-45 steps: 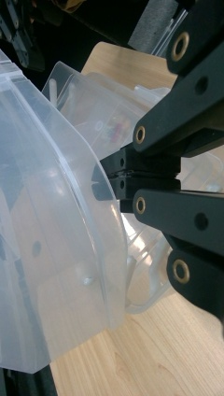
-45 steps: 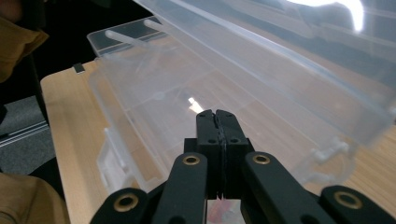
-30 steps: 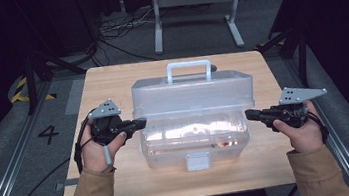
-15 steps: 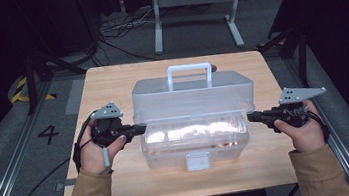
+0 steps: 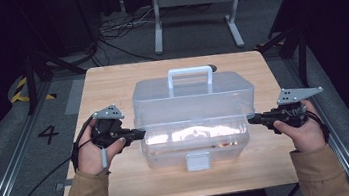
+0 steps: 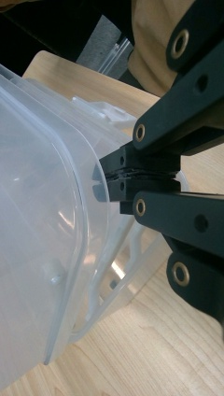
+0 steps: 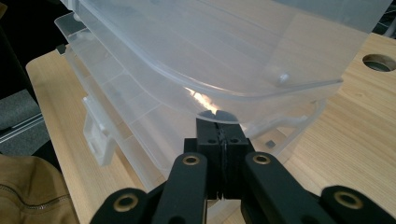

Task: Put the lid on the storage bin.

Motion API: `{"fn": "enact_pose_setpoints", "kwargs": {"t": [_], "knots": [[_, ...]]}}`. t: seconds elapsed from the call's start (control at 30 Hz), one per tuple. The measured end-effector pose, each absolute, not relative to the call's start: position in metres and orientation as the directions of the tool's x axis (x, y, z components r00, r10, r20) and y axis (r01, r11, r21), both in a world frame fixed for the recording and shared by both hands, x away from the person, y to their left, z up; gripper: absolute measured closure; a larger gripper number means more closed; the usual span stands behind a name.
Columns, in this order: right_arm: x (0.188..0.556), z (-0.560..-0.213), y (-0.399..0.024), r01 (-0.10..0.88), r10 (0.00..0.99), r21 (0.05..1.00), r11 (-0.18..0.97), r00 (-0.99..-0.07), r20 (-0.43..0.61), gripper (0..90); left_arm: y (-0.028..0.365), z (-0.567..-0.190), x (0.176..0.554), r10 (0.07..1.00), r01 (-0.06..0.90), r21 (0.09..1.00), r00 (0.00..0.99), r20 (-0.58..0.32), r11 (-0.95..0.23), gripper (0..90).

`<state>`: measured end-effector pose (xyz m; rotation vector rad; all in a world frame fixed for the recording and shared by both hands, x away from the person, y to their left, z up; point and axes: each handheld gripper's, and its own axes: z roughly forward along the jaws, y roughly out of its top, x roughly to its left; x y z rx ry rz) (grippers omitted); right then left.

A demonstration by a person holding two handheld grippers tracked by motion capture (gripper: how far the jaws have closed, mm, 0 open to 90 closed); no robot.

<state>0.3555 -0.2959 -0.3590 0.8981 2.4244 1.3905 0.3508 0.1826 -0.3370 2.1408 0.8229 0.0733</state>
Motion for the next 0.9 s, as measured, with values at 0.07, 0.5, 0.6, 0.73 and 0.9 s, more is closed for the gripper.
{"fn": "enact_pose_setpoints", "kwargs": {"t": [0.07, 0.5, 0.6, 0.73, 0.9], "knots": [[0.3555, -0.3590, -0.2962, 0.404, 0.597, 0.835, 0.373, -0.794, 0.118, 89.6, 0.1826, -0.3371, 0.3507, 0.579, 0.535, 0.712, 0.786, -0.219, -0.456, 88.2], [0.3558, -0.3598, -0.2979, 0.430, 0.585, 0.801, 0.416, -0.801, 0.127, 89.4, 0.1834, -0.3386, 0.3505, 0.575, 0.548, 0.667, 0.790, -0.215, -0.504, 88.2], [0.3555, -0.3597, -0.2993, 0.437, 0.579, 0.790, 0.430, -0.805, 0.130, 89.4, 0.1828, -0.3394, 0.3505, 0.573, 0.551, 0.656, 0.791, -0.215, -0.516, 88.2], [0.3552, -0.3599, -0.2998, 0.444, 0.573, 0.777, 0.446, -0.809, 0.133, 89.2, 0.1821, -0.3408, 0.3509, 0.561, 0.549, 0.637, 0.800, -0.213, -0.541, 87.5], [0.3550, -0.3603, -0.2994, 0.449, 0.567, 0.762, 0.466, -0.813, 0.133, 89.3, 0.1811, -0.3419, 0.3509, 0.560, 0.552, 0.623, 0.801, -0.212, -0.554, 88.2]]}}
